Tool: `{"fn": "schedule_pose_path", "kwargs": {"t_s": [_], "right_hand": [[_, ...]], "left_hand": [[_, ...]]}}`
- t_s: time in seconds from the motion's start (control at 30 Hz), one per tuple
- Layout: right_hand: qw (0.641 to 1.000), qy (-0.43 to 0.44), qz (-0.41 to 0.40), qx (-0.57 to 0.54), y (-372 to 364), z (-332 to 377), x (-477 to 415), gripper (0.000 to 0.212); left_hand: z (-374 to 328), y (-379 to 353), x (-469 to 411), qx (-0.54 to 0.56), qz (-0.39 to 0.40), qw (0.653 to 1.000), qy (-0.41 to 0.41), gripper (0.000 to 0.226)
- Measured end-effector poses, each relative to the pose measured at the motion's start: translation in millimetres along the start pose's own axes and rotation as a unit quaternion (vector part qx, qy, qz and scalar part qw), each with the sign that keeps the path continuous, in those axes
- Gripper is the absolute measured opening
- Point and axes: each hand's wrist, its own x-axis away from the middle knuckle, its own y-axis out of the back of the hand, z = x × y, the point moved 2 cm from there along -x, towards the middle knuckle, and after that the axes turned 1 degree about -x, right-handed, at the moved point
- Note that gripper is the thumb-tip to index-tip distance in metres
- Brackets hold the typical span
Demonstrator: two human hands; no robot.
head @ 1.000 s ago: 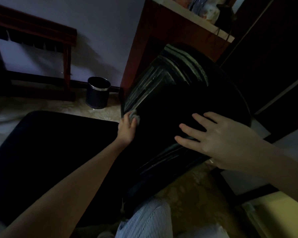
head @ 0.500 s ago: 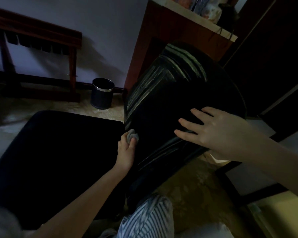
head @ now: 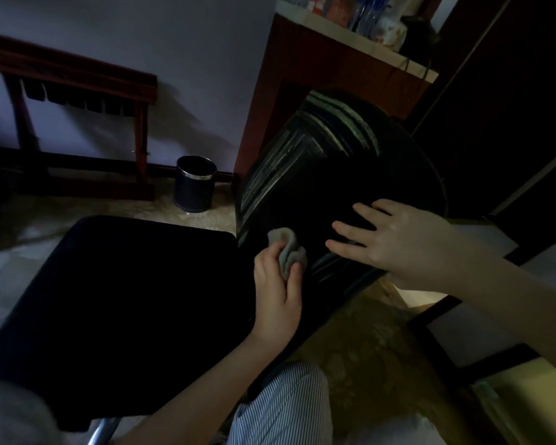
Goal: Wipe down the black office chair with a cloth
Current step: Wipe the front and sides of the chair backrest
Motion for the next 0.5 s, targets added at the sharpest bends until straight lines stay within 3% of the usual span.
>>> {"fn": "schedule_pose_path", "kwargs": {"t_s": [0.1,0.2,0.37,0.5], "right_hand": [[0.998,-0.011,-0.053,0.020,-8,-1,0,0.059],[0.996,-0.001,-0.092,-0.002,-3,-1,0,0.056],[0.994,-0.009,-0.109,-0.013,-4,2,1,0.064],[0.996,0.001,-0.085,-0.015,-2,1,1,0.067]], "left_hand": [[15,9,9,-0.043,0.005,0.998,-0.044,0.038],[32,18,19,-0.069,0.006,0.997,-0.028,0.037],[61,31,40,-0.103,0.022,0.994,0.032,0.049],[77,40,52,-0.068,0.035,0.986,0.145,0.047]]}}
